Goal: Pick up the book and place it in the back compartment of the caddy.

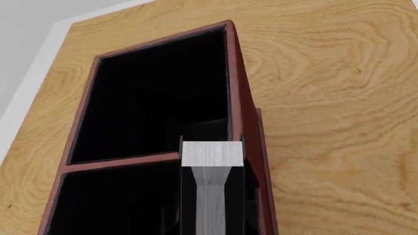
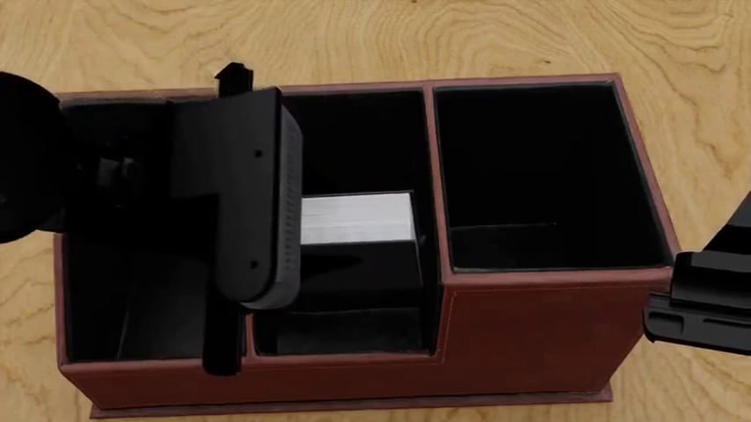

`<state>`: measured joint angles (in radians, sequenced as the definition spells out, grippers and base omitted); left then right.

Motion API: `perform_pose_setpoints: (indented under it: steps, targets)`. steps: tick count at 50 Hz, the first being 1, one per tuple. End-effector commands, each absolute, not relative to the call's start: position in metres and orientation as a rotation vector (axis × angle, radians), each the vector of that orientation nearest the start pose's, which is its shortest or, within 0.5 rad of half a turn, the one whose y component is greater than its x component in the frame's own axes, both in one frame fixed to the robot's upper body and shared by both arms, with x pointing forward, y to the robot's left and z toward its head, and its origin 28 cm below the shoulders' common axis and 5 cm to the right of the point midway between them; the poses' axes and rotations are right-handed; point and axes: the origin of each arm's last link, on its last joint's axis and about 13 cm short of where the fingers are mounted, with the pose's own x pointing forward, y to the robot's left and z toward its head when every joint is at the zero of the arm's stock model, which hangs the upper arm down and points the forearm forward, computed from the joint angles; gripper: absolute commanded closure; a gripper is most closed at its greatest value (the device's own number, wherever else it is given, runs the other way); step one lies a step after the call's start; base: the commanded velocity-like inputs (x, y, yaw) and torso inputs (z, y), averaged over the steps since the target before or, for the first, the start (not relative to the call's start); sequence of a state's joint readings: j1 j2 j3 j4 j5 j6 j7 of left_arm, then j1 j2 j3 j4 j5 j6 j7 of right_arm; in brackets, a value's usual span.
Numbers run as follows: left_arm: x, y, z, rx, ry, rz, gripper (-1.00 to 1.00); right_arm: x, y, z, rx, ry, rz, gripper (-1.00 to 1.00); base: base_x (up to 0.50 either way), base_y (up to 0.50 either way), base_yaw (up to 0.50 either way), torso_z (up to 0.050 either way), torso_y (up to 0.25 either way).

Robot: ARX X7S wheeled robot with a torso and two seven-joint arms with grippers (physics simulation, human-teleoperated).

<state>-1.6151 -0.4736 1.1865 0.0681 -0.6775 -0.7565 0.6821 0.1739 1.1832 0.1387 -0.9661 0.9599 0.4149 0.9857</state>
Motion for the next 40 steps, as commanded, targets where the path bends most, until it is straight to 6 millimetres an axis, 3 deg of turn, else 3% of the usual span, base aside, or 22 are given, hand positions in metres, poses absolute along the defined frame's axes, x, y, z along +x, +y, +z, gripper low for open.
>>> perform_pose_setpoints:
  steps: [1,40]
  targets:
    - [0.335,0.168,0.326,0.893,0.104,-1.213,1.00,0.157,-0.176,0.254,-0.259,-0.523,-0.289,-1.00,0.00,0.00,0.00,0.000,0.000]
    - [0.361,0.165,0.295,0.863,0.165,-1.257,1.00,0.159,-0.177,0.253,-0.262,-0.512,-0.293,-1.00,0.00,0.00,0.00,0.001,0.001]
